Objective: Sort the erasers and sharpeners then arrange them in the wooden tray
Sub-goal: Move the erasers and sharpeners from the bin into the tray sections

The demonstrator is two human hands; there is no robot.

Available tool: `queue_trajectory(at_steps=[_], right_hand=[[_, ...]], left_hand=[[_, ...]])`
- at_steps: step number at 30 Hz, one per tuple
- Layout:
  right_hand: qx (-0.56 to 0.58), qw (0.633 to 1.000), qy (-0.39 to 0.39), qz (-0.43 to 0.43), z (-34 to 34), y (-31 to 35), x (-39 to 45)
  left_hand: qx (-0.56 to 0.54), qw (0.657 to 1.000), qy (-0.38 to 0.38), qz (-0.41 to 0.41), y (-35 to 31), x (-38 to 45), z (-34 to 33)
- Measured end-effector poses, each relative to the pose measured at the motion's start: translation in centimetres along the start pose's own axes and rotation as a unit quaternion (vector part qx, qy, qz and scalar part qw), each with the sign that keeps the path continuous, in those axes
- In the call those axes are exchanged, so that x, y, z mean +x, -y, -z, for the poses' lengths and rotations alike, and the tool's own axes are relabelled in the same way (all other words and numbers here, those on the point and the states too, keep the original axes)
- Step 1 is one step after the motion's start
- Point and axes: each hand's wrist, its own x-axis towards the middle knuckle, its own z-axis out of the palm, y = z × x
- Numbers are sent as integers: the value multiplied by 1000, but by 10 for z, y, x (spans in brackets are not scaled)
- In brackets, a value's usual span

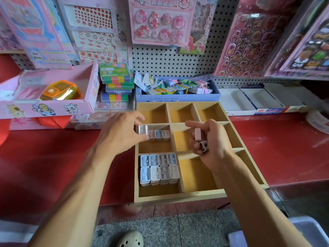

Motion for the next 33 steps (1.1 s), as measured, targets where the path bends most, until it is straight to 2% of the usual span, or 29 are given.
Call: queue_trajectory(at_steps=[4, 9, 19, 27, 29, 31, 33], right_hand=[[-61, 998, -21, 16, 2, 3, -5], [-97, 995, -1, 29, 5, -1, -8], [-60, 998, -8, 28, 9, -5, -10], [-79, 997, 9, 26, 8, -11, -12], [-76, 996, 22, 30, 7, -9, -13], [-70, 997, 31, 32, 5, -9, -15], [-66, 997, 32, 33, 2, -10, -15]], left_hand=[[86, 996, 26, -10, 1, 0, -8], [131, 991, 39, -8, -1, 3, -20], [142, 988, 56, 33, 3, 7, -20], [148, 988, 51, 4, -3, 8, -23], [109, 993, 38, -19, -12, 5, -17], [-13, 999, 29, -43, -28, -1, -9], [-120, 990, 48, -63, -46, -9, -6]])
